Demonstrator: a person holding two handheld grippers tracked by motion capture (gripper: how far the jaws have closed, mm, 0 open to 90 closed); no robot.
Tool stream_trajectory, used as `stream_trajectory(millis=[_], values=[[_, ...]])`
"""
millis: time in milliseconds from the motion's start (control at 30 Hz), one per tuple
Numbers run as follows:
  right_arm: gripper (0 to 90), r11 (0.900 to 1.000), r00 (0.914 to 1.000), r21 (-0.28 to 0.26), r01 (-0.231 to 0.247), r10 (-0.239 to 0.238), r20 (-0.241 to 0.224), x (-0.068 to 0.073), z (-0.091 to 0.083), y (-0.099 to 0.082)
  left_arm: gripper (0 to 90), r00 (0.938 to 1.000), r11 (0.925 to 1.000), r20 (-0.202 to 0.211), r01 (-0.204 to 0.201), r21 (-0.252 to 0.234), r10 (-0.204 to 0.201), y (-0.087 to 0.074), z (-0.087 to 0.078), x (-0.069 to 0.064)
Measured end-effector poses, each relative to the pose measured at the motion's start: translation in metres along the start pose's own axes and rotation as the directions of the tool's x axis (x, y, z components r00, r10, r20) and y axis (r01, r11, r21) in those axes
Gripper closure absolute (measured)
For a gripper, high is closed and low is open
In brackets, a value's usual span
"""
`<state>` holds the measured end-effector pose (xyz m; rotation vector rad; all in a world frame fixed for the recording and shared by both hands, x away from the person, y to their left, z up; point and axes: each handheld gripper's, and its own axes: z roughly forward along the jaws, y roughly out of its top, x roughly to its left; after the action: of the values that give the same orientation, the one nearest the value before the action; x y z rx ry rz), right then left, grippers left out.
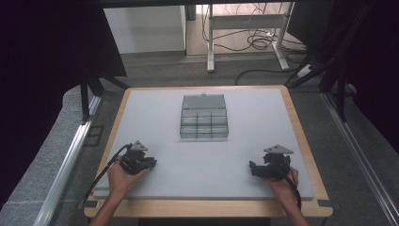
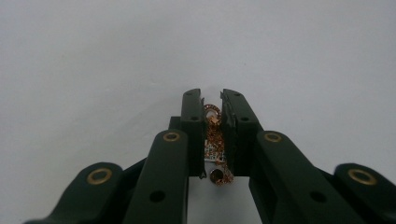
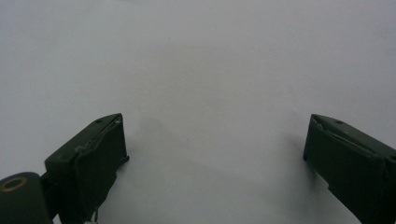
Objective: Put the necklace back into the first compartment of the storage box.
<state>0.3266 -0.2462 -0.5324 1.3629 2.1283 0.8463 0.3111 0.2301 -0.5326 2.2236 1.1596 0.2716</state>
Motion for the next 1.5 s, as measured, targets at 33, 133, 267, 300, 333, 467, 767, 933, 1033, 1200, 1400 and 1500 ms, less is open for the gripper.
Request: stream_trajectory(millis=[33, 133, 267, 300, 333, 467, 767, 933, 1033, 1200, 1400, 1500], values=[[5.7, 1.0000, 1.0000, 0.000, 0.000, 0.000, 0.000, 0.000, 0.000, 0.000, 82.5, 1.0000, 1.0000, 0.000, 0.000, 0.000, 0.000, 0.000, 0.000, 0.000], [5.7, 1.0000, 1.0000, -0.001, 0.001, -0.001, 0.000, 0.000, 0.000, 0.000, 84.1, 1.0000, 1.0000, -0.003, -0.007, 0.001, 0.007, 0.000, 0.000, 0.000], [5.7, 1.0000, 1.0000, -0.001, 0.002, -0.002, 0.000, 0.000, 0.000, 0.000, 86.2, 0.9999, 0.9999, -0.006, -0.012, 0.001, 0.012, 0.000, 0.000, 0.000], [5.7, 1.0000, 1.0000, -0.001, 0.001, -0.001, 0.000, 0.000, 0.000, 0.000, 86.9, 0.9999, 0.9999, -0.006, -0.013, 0.001, 0.013, 0.000, 0.000, 0.000], [5.7, 1.0000, 1.0000, -0.001, 0.001, -0.001, 0.000, 0.000, 0.000, 0.000, 86.9, 0.9999, 0.9999, -0.006, -0.013, 0.001, 0.013, 0.000, 0.000, 0.000], [5.7, 1.0000, 1.0000, -0.001, 0.001, -0.001, 0.000, 0.000, 0.000, 0.000, 83.2, 0.9999, 1.0000, -0.010, -0.005, -0.004, 0.005, 0.000, 0.000, 0.000], [5.7, 1.0000, 1.0000, -0.001, 0.002, -0.002, 0.001, 0.000, 0.000, 0.000, 69.3, 0.9990, 0.9997, -0.037, -0.025, 0.004, 0.025, 0.008, 0.005, -0.003], [5.7, 1.0000, 1.0000, -0.001, 0.002, -0.002, 0.001, 0.000, 0.000, 0.000, 78.4, 0.9989, 0.9990, -0.020, -0.041, 0.015, 0.042, 0.010, 0.006, -0.003], [5.7, 1.0000, 1.0000, -0.001, 0.002, -0.002, 0.000, 0.000, 0.000, 0.000, 79.4, 0.9987, 0.9989, -0.024, -0.044, 0.016, 0.044, 0.011, 0.006, -0.004], [5.7, 1.0000, 1.0000, -0.001, 0.002, -0.002, 0.000, 0.000, 0.000, 0.000, 79.6, 0.9984, 0.9988, -0.030, -0.047, 0.015, 0.048, 0.010, 0.006, -0.005], [5.7, 1.0000, 1.0000, -0.001, 0.005, -0.005, -0.001, 0.000, 0.000, 0.000, 79.6, 0.9995, 0.9996, -0.013, -0.029, -0.006, 0.029, 0.008, 0.005, -0.002], [5.7, 1.0000, 1.0000, -0.001, 0.005, -0.005, -0.002, 0.000, 0.000, 0.000, 79.6, 0.9999, 0.9993, -0.001, -0.013, -0.035, 0.013, 0.008, 0.000, 0.001]])
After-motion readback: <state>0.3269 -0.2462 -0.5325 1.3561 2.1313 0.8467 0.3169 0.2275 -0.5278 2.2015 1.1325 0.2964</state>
